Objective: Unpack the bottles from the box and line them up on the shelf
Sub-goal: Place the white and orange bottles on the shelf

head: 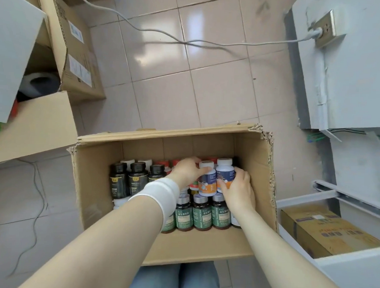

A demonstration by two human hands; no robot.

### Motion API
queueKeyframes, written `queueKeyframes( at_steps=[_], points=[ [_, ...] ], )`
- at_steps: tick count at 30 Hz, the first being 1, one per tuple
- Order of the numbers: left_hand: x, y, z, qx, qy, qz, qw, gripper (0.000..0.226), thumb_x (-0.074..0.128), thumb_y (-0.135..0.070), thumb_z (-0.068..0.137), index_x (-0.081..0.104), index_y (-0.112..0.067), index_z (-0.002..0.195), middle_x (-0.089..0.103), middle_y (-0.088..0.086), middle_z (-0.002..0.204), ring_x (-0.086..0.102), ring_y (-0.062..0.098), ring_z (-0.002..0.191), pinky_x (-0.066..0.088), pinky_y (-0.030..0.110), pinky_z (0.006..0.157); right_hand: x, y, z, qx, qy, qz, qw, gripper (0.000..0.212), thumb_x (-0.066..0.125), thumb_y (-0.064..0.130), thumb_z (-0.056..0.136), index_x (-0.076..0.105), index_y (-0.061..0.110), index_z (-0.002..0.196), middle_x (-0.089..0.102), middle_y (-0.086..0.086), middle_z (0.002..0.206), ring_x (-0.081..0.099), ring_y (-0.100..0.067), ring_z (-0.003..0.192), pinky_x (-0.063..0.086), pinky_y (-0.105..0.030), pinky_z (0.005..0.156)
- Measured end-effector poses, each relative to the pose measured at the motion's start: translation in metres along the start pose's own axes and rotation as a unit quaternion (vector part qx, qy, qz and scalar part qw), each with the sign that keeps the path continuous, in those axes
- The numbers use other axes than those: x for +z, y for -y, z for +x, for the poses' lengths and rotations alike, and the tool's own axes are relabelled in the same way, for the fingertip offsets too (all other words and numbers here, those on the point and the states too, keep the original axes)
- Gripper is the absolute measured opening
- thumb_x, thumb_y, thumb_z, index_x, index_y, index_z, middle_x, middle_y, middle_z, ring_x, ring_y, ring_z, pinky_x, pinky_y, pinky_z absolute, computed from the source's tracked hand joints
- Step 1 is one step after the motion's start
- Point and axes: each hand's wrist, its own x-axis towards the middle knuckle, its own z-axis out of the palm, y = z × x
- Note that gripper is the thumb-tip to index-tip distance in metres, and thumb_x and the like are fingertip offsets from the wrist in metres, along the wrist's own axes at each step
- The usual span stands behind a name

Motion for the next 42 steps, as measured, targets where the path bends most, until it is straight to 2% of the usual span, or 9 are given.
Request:
queueKeyframes(
  at_steps=[7,13,17,20,25,30,35,39,42],
  points=[
    [0.001,0.004,-0.013,0.014,-0.014,-0.023,1.0,0.053,0.055,-0.038,0.092,0.042,-0.007,0.133,0.053,0.013,0.131,0.052,0.028,0.119,0.042,0.034,0.096,-0.003,0.0,0.001,0.007,0.019,0.02,1.0,0.054,0.067,0.024,0.084,0.042,0.006,0.129,0.044,-0.014,0.131,0.05,-0.033,0.119,0.04,-0.037,0.092],
    [-0.015,0.017,-0.062,0.052,-0.061,-0.096,0.992,0.045,0.058,-0.034,0.091,0.043,-0.006,0.124,0.057,0.006,0.114,0.052,0.014,0.097,0.041,0.021,0.075,-0.029,-0.001,-0.021,-0.014,0.045,0.081,0.996,0.064,0.074,0.027,0.077,0.045,0.006,0.131,0.046,-0.013,0.13,0.051,-0.028,0.118,0.041,-0.036,0.1],
    [-0.032,0.025,-0.101,0.077,-0.073,-0.115,0.988,0.035,0.059,-0.042,0.088,0.048,-0.02,0.115,0.059,-0.001,0.111,0.057,0.017,0.103,0.048,0.034,0.092,-0.05,-0.002,-0.053,-0.011,0.074,0.153,0.985,0.056,0.077,0.034,0.073,0.056,0.011,0.12,0.046,-0.007,0.115,0.056,-0.024,0.105,0.05,-0.043,0.094],
    [-0.042,0.021,-0.141,0.115,-0.086,-0.14,0.98,0.026,0.056,-0.043,0.09,0.049,-0.028,0.11,0.06,-0.009,0.099,0.059,0.016,0.1,0.05,0.04,0.095,-0.064,-0.005,-0.089,0.003,0.077,0.244,0.967,0.054,0.077,0.033,0.073,0.056,0.013,0.118,0.058,-0.001,0.113,0.058,-0.018,0.103,0.048,-0.039,0.096],
    [-0.051,0.005,-0.22,0.195,-0.096,-0.136,0.967,0.025,0.053,-0.044,0.091,0.051,-0.025,0.108,0.062,-0.01,0.093,0.059,0.011,0.089,0.048,0.032,0.081,-0.082,-0.012,-0.171,0.016,0.088,0.437,0.895,0.045,0.07,0.021,0.081,0.053,0.007,0.121,0.065,-0.005,0.109,0.064,-0.022,0.098,0.051,-0.044,0.093],
    [-0.051,-0.001,-0.298,0.292,-0.074,-0.136,0.944,0.032,0.049,-0.045,0.093,0.051,-0.019,0.111,0.061,-0.007,0.093,0.058,0.008,0.084,0.046,0.023,0.074,-0.081,-0.019,-0.267,-0.012,0.028,0.569,0.822,0.036,0.055,0.009,0.09,0.049,0.001,0.125,0.062,-0.016,0.11,0.061,-0.027,0.092,0.046,-0.045,0.095],
    [-0.034,0.0,-0.383,0.38,0.012,-0.143,0.914,0.031,0.043,-0.036,0.099,0.056,-0.018,0.077,0.066,-0.009,0.067,0.059,0.016,0.074,0.049,0.033,0.076,-0.066,-0.027,-0.365,-0.051,-0.029,0.674,0.736,0.017,0.041,0.01,0.096,0.055,0.009,0.106,0.065,-0.008,0.086,0.061,-0.018,0.074,0.055,-0.026,0.059],
    [-0.014,0.009,-0.444,0.407,0.075,-0.172,0.894,0.032,0.044,-0.039,0.098,0.056,-0.01,0.089,0.067,0.01,0.083,0.067,0.02,0.078,0.054,0.037,0.082,-0.057,-0.036,-0.429,-0.089,-0.049,0.734,0.672,0.036,0.041,0.017,0.096,0.048,-0.002,0.125,0.064,-0.015,0.094,0.068,-0.018,0.07,0.056,-0.027,0.057],
    [0.01,0.006,-0.488,0.428,0.09,-0.169,0.883,0.03,0.044,-0.033,0.099,0.056,-0.01,0.085,0.066,0.011,0.08,0.069,0.015,0.07,0.055,0.034,0.076,-0.065,-0.049,-0.478,-0.13,-0.087,0.743,0.651,0.028,0.042,0.015,0.095,0.052,0.001,0.117,0.065,-0.012,0.087,0.068,-0.016,0.064,0.055,-0.026,0.055]
  ],
)
